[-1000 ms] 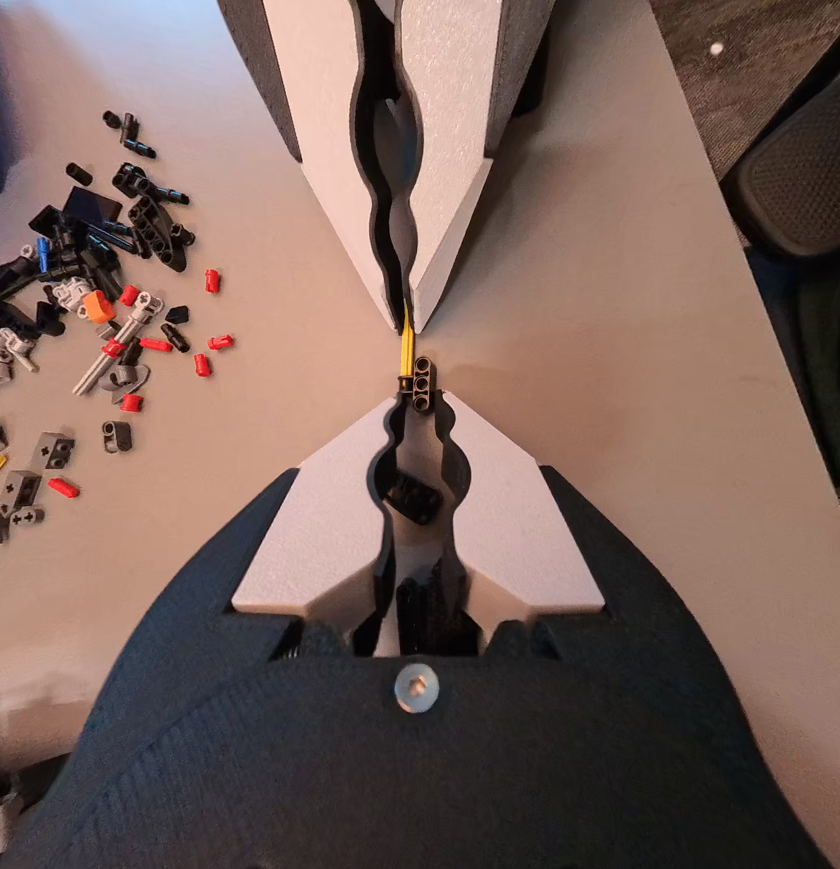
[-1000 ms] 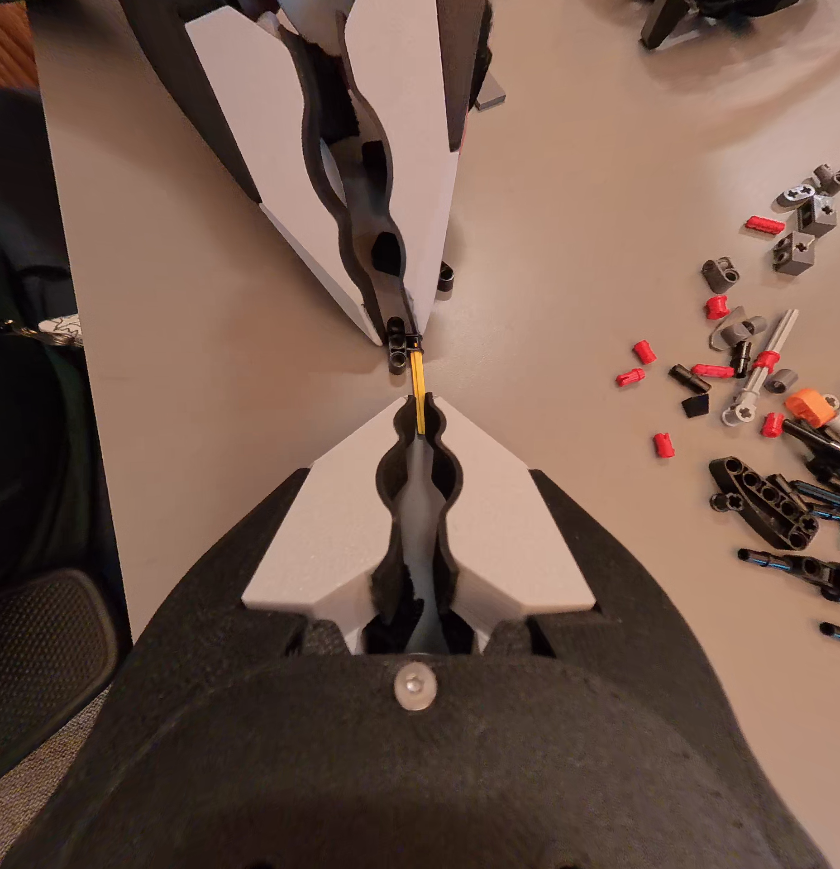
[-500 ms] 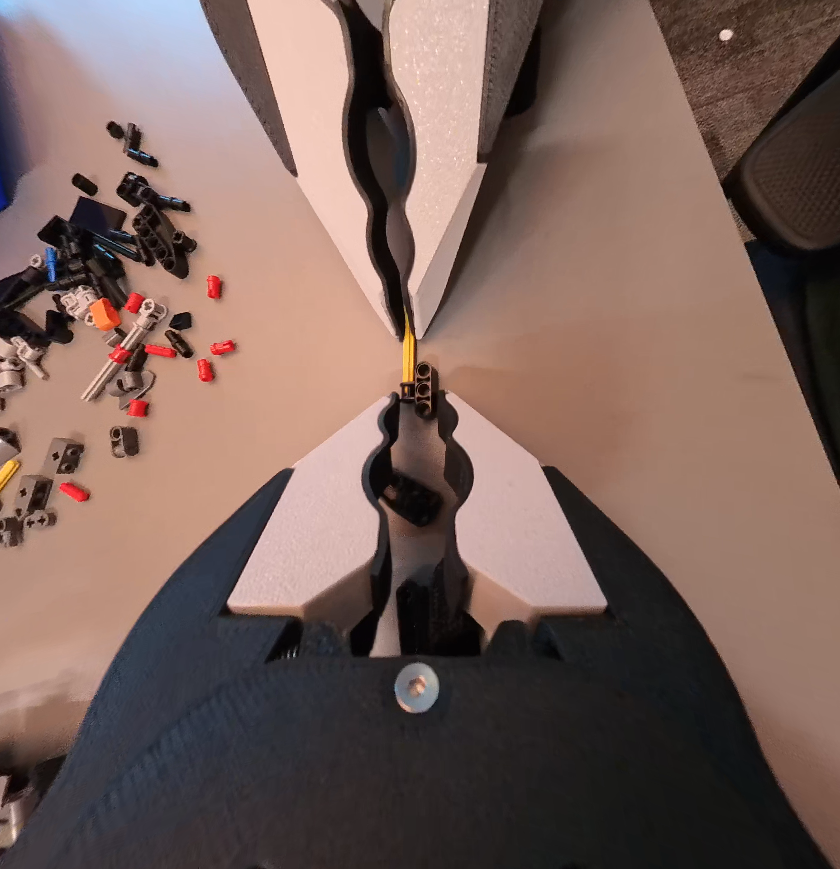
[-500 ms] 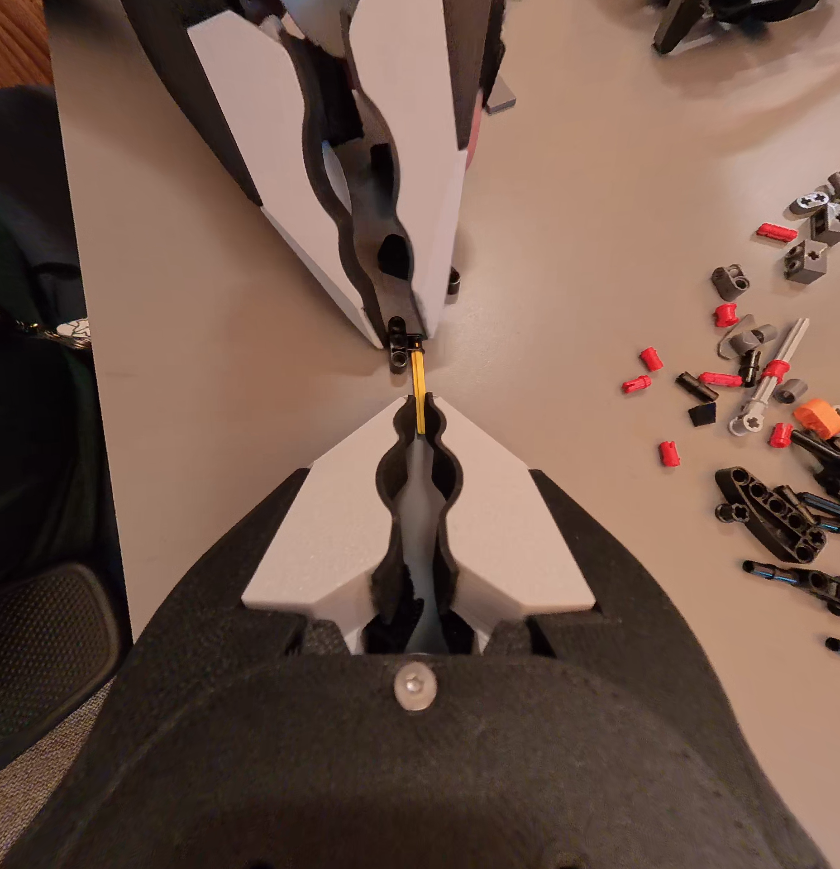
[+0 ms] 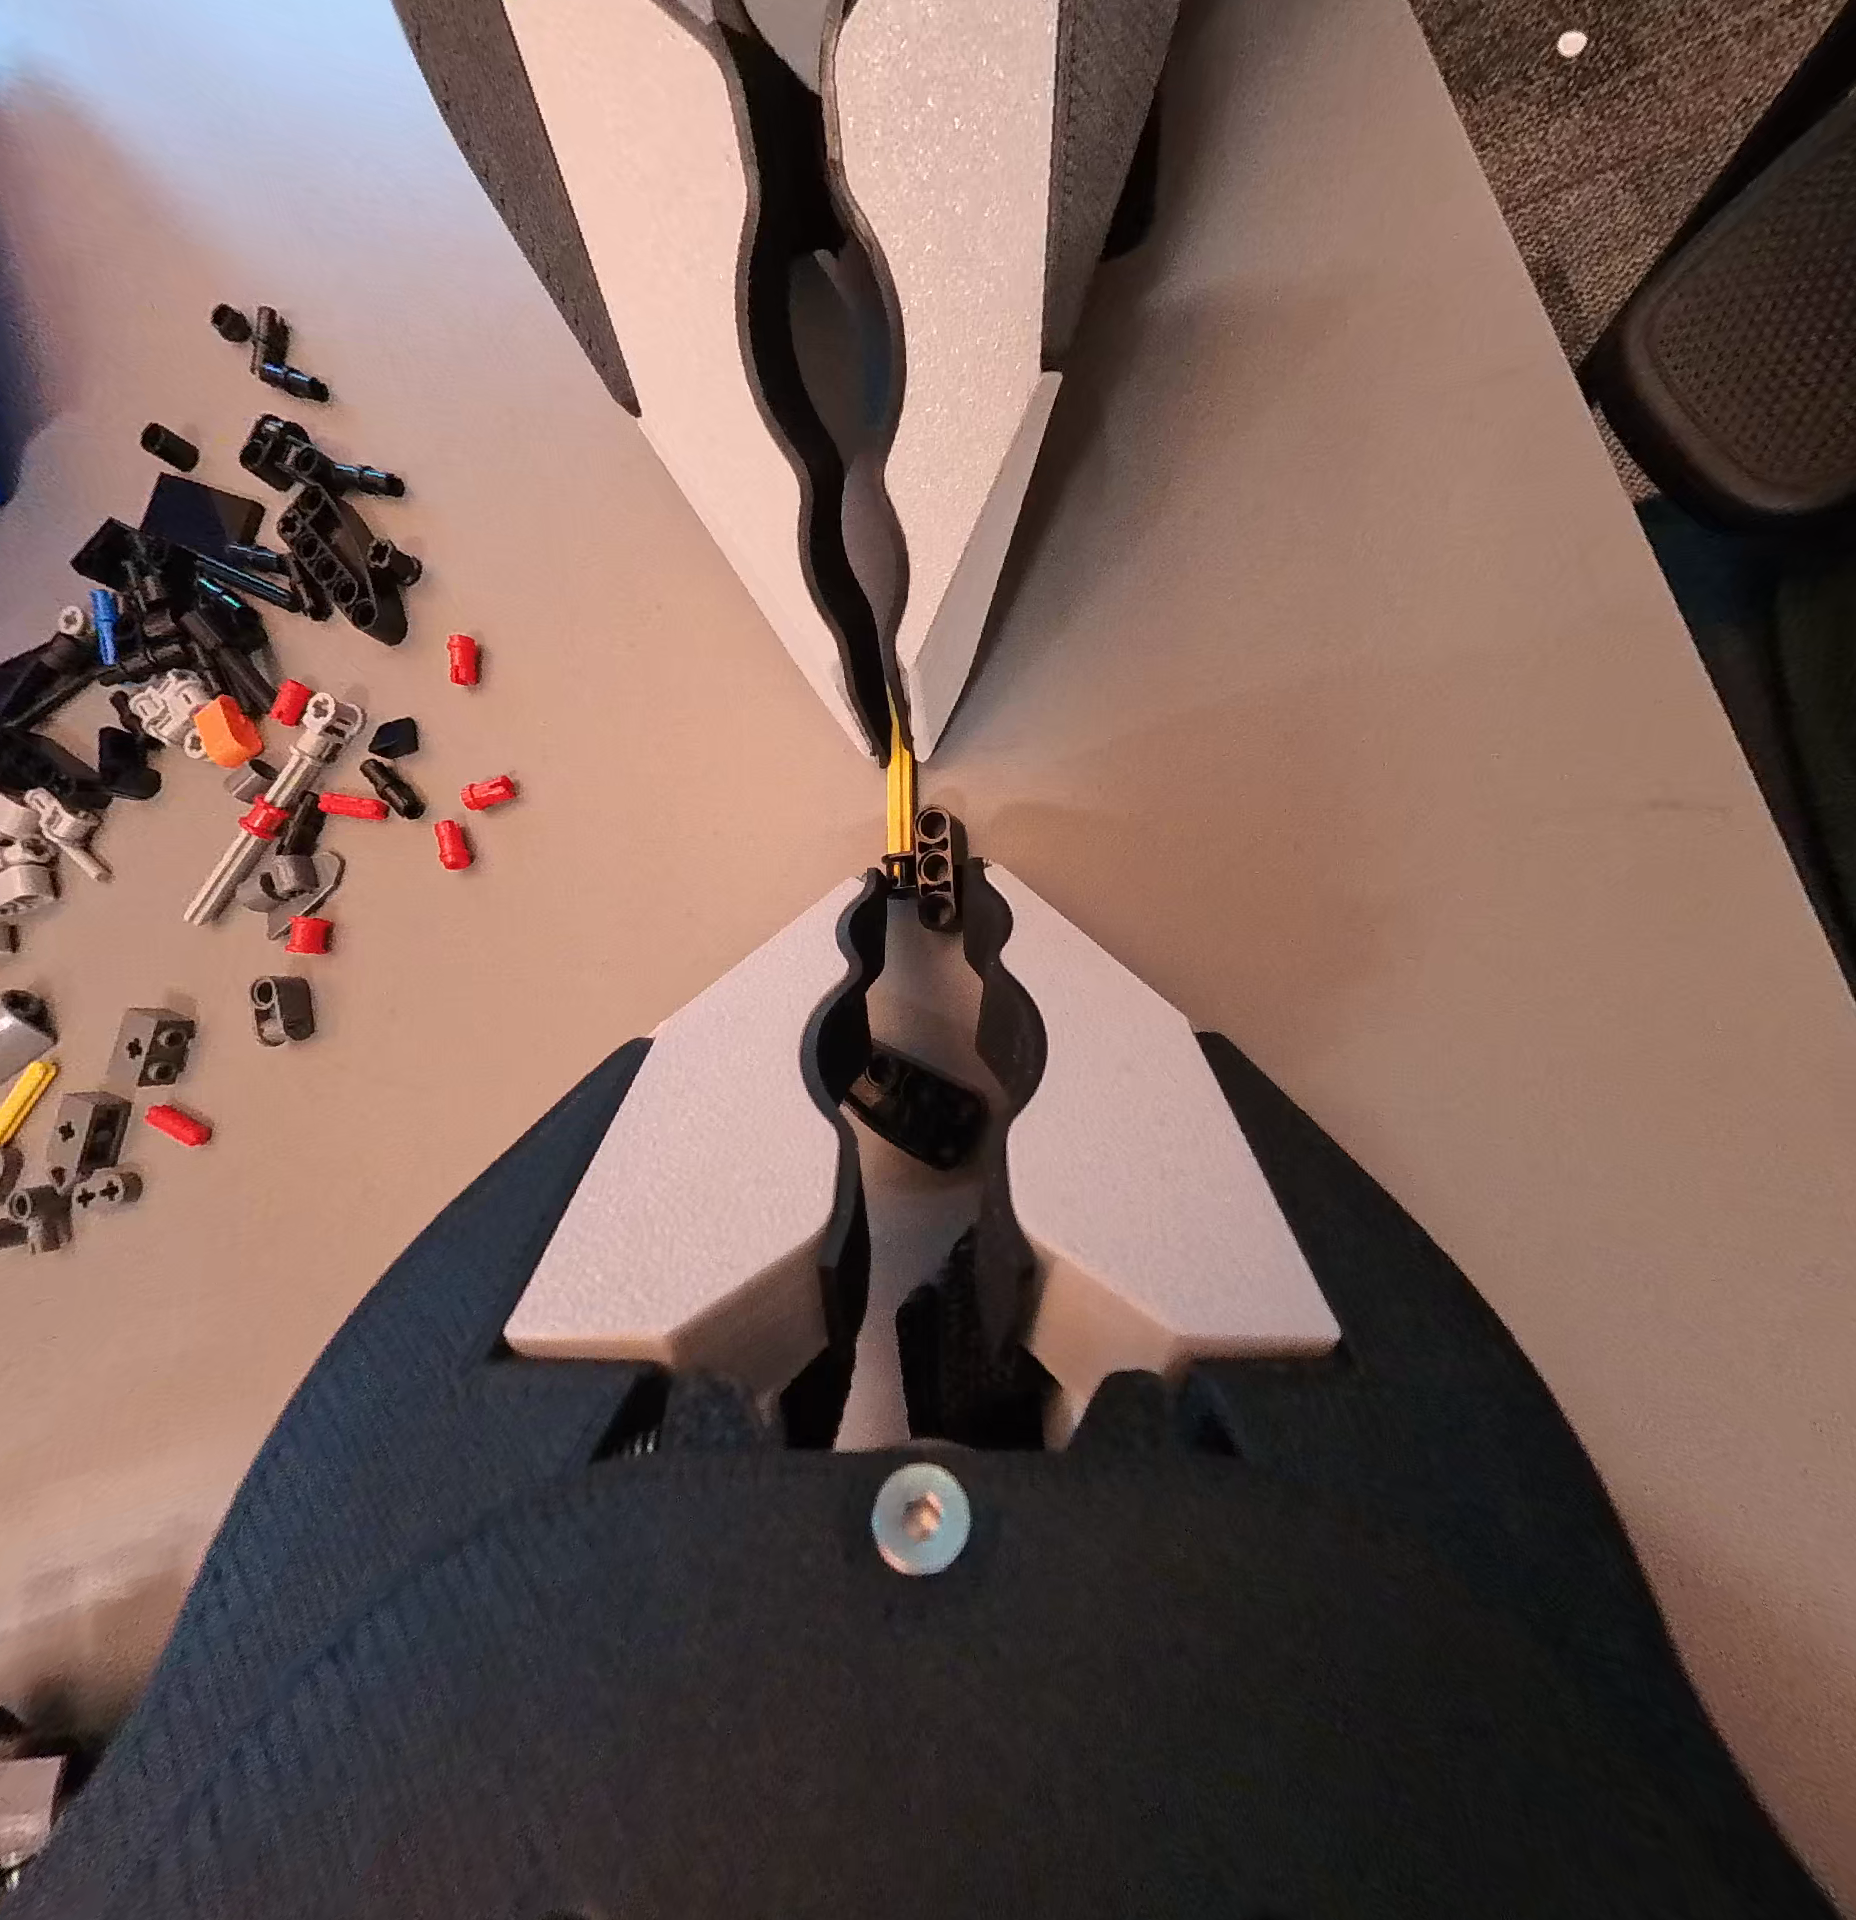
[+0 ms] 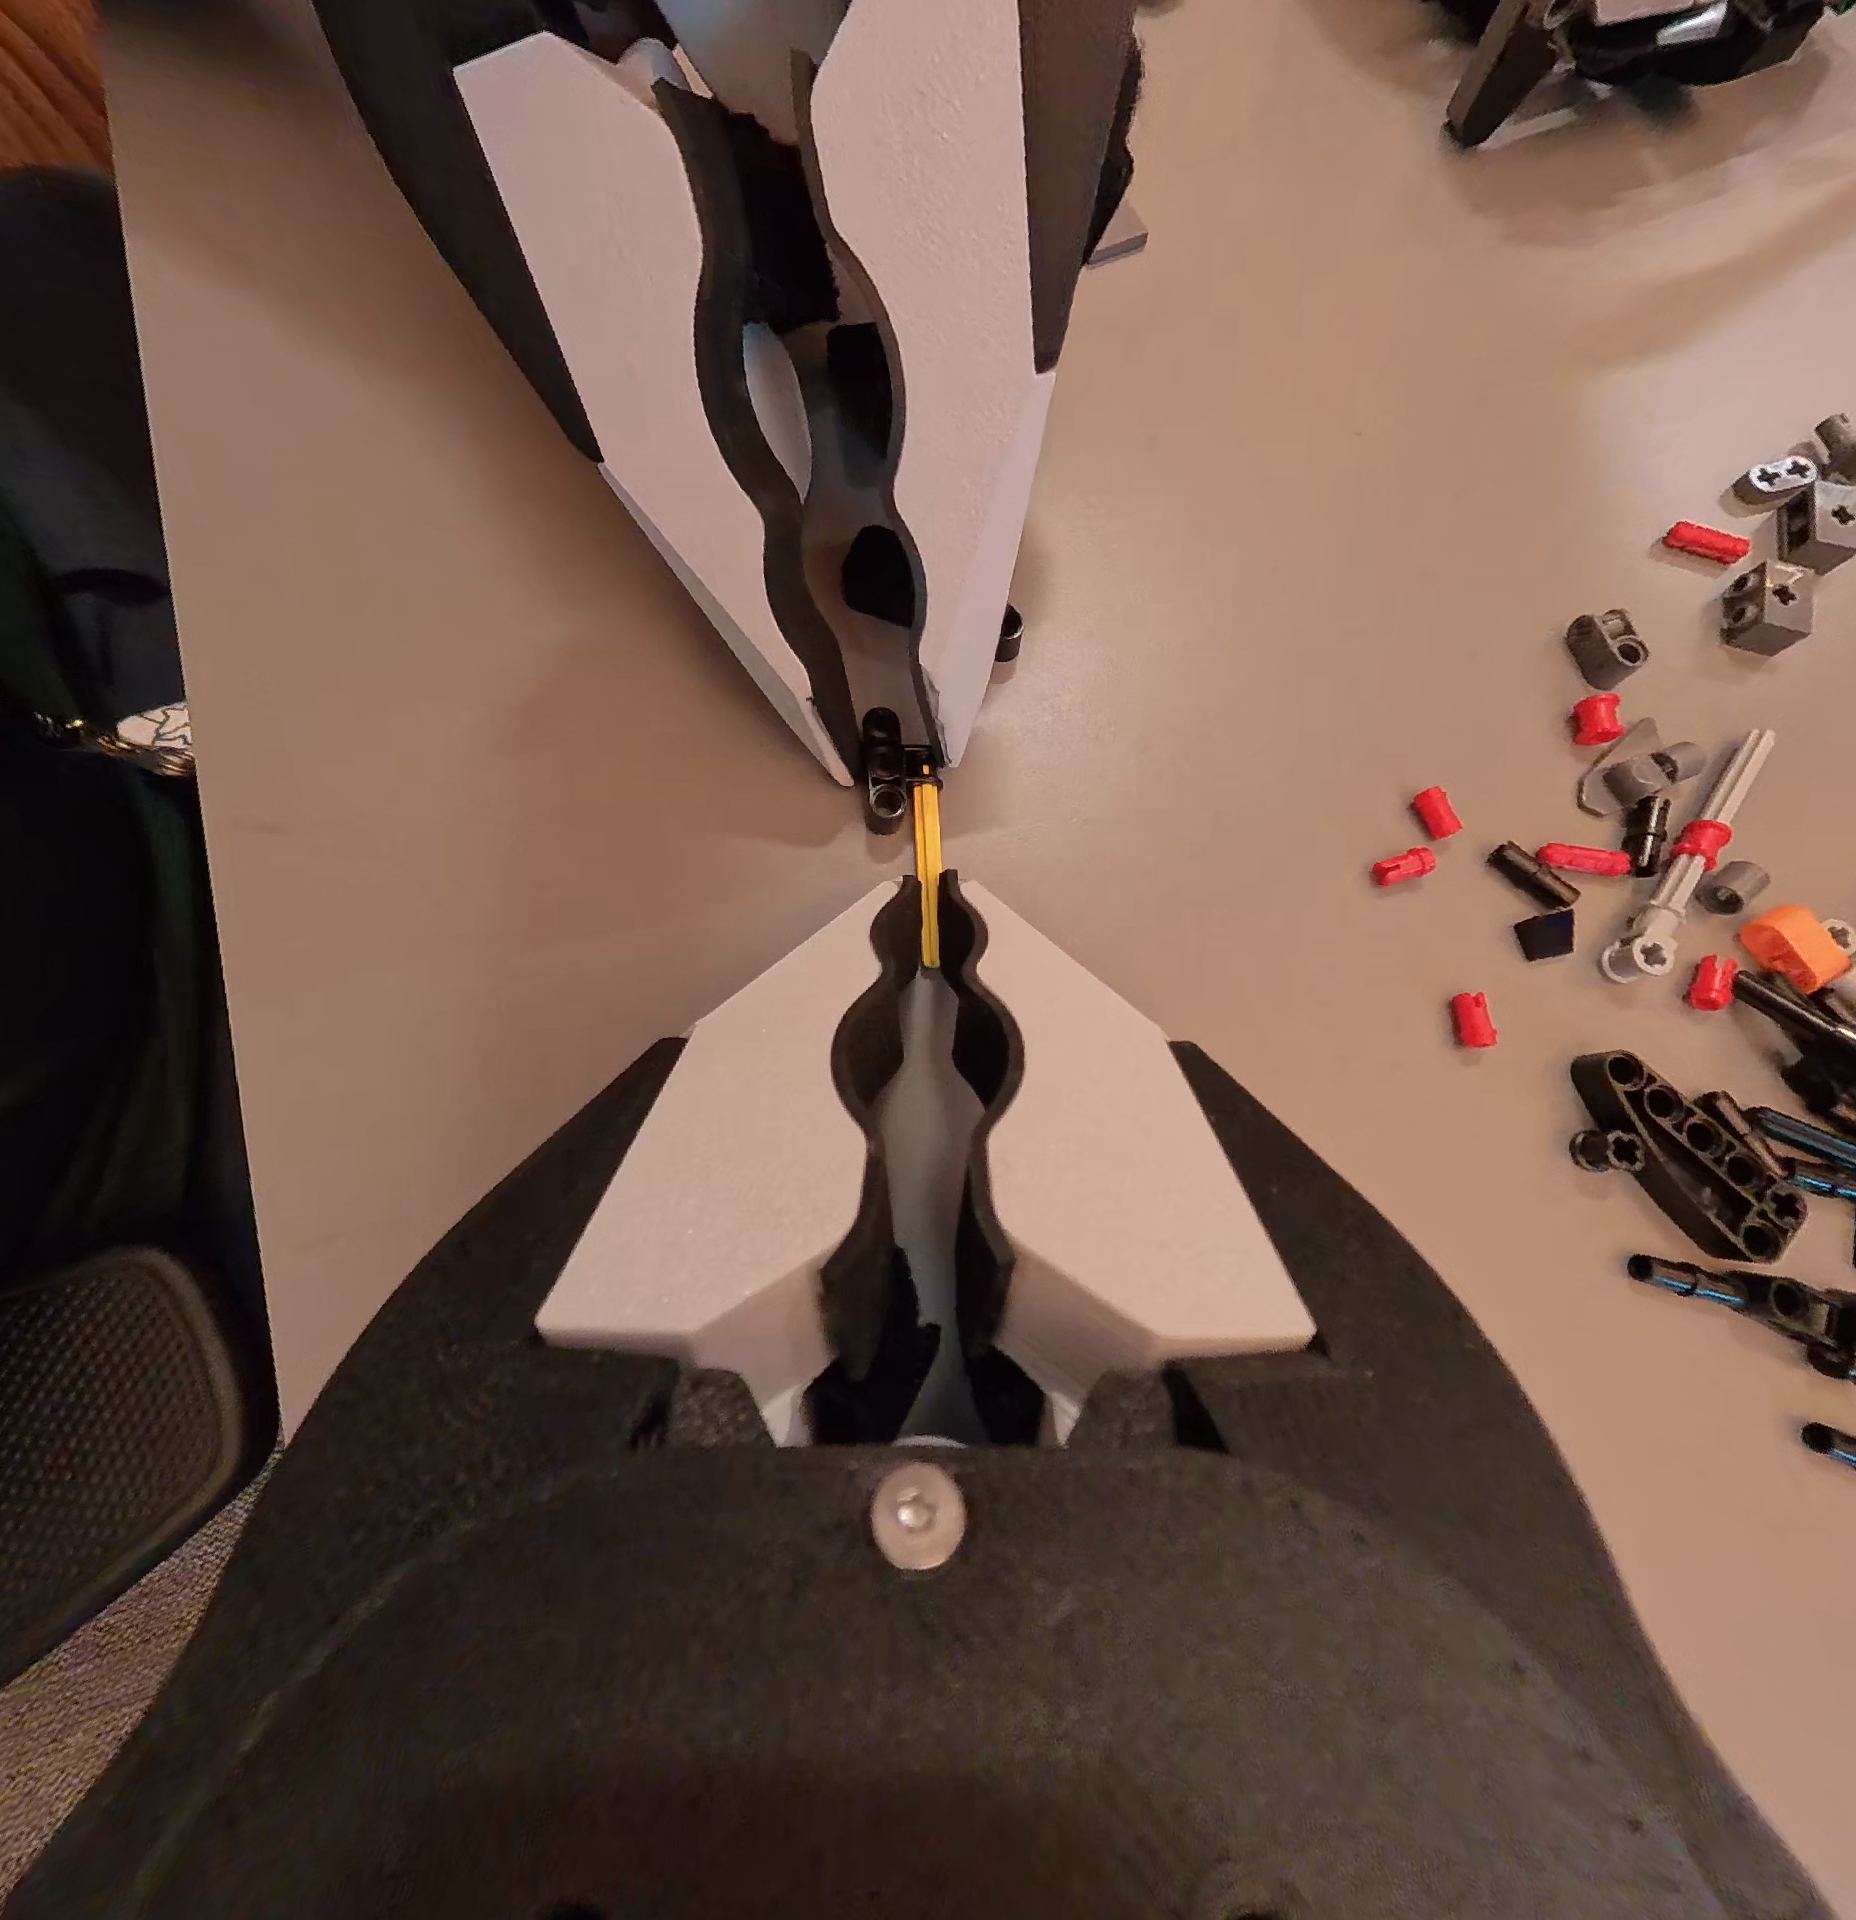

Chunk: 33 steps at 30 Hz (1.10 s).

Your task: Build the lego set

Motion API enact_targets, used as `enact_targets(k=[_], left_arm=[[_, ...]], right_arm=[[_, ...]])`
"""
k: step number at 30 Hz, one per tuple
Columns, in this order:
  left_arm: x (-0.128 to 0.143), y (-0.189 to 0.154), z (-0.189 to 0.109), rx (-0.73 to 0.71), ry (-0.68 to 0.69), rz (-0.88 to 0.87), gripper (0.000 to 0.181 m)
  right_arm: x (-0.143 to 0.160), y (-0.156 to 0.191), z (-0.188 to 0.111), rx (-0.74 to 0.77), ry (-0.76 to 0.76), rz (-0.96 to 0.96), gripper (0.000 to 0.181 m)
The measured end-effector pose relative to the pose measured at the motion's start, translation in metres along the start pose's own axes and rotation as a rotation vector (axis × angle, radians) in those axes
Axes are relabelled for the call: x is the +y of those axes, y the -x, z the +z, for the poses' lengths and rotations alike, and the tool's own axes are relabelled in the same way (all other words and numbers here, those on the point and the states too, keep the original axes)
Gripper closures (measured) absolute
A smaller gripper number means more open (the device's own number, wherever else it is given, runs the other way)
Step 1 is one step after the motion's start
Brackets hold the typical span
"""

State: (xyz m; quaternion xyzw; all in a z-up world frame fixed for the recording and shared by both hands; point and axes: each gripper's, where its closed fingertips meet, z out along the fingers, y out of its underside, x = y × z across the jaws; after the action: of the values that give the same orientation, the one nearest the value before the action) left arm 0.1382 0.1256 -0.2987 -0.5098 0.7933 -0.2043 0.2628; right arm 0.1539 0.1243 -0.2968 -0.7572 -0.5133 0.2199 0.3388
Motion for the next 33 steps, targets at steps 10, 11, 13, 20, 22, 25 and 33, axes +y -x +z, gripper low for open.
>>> enact_targets(k=[10,11,13,20,22,25,33], left_arm=[[0.001,0.0,0.0,0.016,0.017,0.016,0.169],[0.001,0.0,0.0,0.017,0.022,0.021,0.169],[0.0,0.0,0.0,0.019,0.027,0.022,0.169],[0.0,-0.001,0.001,0.025,0.031,0.013,0.169],[0.0,-0.001,0.001,0.024,0.034,0.009,0.169],[0.0,-0.001,0.001,0.025,0.038,0.008,0.169],[-0.002,-0.004,0.002,0.04,0.02,0.007,0.169]], right_arm=[[-0.002,-0.001,0.002,-0.022,0.003,-0.017,0.181],[-0.003,-0.001,0.002,-0.021,0.007,-0.022,0.181],[-0.003,-0.001,0.003,-0.026,0.009,-0.029,0.181],[-0.004,-0.001,0.004,-0.049,0.004,-0.031,0.181],[-0.005,-0.001,0.004,-0.049,0.003,-0.032,0.181],[-0.005,-0.001,0.005,-0.052,0.003,-0.038,0.181],[-0.01,0.002,0.01,-0.086,0.006,-0.063,0.181]])
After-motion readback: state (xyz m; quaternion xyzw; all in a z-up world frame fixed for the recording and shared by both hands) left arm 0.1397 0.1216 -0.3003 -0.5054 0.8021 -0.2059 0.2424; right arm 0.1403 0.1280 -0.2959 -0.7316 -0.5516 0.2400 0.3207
